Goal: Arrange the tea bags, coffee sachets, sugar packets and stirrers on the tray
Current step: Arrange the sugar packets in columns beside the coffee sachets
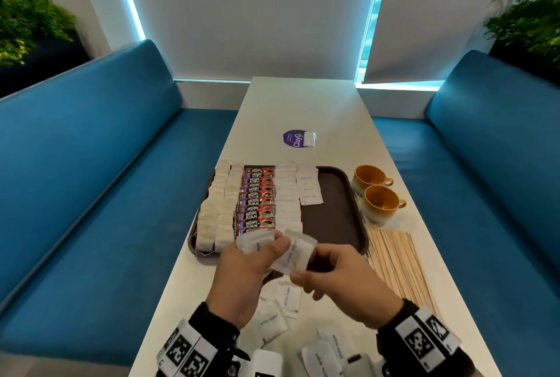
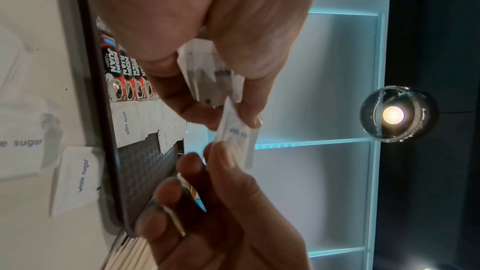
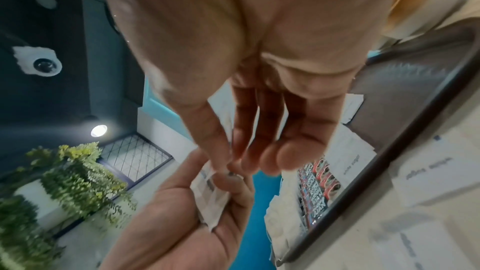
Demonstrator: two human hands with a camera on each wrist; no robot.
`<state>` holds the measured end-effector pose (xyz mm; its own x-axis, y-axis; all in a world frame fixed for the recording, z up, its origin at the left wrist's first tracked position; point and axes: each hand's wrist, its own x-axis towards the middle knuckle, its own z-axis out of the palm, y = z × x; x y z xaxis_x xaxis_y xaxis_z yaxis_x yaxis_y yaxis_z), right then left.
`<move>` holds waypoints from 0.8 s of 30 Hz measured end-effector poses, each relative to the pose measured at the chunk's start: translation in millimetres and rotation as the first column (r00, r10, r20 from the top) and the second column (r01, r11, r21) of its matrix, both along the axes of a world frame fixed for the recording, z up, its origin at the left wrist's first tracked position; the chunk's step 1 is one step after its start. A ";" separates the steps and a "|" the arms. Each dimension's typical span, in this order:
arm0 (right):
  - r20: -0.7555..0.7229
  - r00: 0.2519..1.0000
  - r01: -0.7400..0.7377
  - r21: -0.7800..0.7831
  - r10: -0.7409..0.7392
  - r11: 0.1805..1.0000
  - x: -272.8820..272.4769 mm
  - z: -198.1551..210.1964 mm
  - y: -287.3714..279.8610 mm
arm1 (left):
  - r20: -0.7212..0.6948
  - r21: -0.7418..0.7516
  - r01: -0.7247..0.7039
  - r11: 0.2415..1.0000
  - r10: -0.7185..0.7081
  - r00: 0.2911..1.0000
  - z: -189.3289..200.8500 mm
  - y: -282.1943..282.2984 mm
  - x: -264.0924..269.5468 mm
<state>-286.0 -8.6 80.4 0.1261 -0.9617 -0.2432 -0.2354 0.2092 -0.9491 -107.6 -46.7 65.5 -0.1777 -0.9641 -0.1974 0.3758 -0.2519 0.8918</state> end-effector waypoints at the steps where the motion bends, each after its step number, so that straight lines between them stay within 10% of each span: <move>1: -0.018 1.000 -0.025 -0.009 0.025 1.000 0.8 0.4 2.1 | 0.009 -0.002 0.008 1.000 -0.008 1.000 0.6 1.3 0.5; 16: 0.414 0.891 0.196 0.020 -0.186 0.980 -15.1 4.5 -0.5 | 0.085 0.018 0.150 0.988 -0.151 0.985 2.8 15.9 -0.5; 24: 0.194 0.957 0.243 -0.122 -0.217 0.962 -10.0 -9.8 8.0 | 0.040 0.062 0.043 0.997 -0.045 0.998 -5.3 11.2 -0.7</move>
